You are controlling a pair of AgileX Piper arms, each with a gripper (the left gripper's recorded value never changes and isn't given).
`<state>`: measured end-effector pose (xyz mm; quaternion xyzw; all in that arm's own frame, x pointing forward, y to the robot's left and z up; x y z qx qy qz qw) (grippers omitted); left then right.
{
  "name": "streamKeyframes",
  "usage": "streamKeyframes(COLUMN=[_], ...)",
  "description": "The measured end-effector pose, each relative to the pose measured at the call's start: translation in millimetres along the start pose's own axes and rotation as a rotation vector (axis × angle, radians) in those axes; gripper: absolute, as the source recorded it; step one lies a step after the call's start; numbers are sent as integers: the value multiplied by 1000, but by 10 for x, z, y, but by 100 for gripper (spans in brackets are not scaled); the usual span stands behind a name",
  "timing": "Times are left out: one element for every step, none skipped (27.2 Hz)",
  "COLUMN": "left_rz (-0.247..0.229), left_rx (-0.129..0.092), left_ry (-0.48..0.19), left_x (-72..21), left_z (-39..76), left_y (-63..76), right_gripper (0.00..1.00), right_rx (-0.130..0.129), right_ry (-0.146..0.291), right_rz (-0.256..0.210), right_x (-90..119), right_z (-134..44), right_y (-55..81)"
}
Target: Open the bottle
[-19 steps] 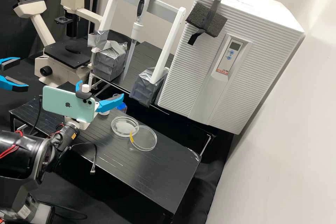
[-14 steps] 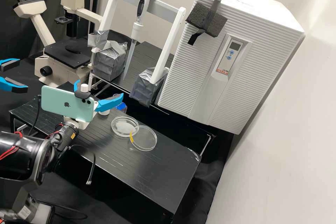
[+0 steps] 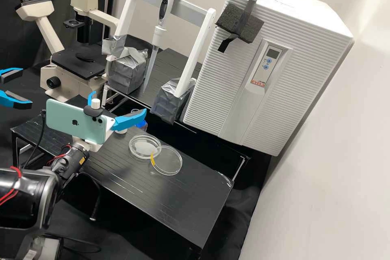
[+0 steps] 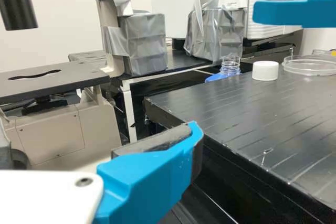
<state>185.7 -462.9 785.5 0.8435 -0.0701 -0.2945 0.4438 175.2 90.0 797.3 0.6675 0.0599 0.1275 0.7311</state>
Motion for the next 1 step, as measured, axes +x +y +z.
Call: streamKeyframes(left_rz=[0], left_rx=[0], left_ry=[0], left_x=[0], left_z=[0], left_y=[0], right_gripper=[100], right_rx=[0], right_ry=[0], right_rz=[5], right_x=[-9], right_z=[4], right_y=[10])
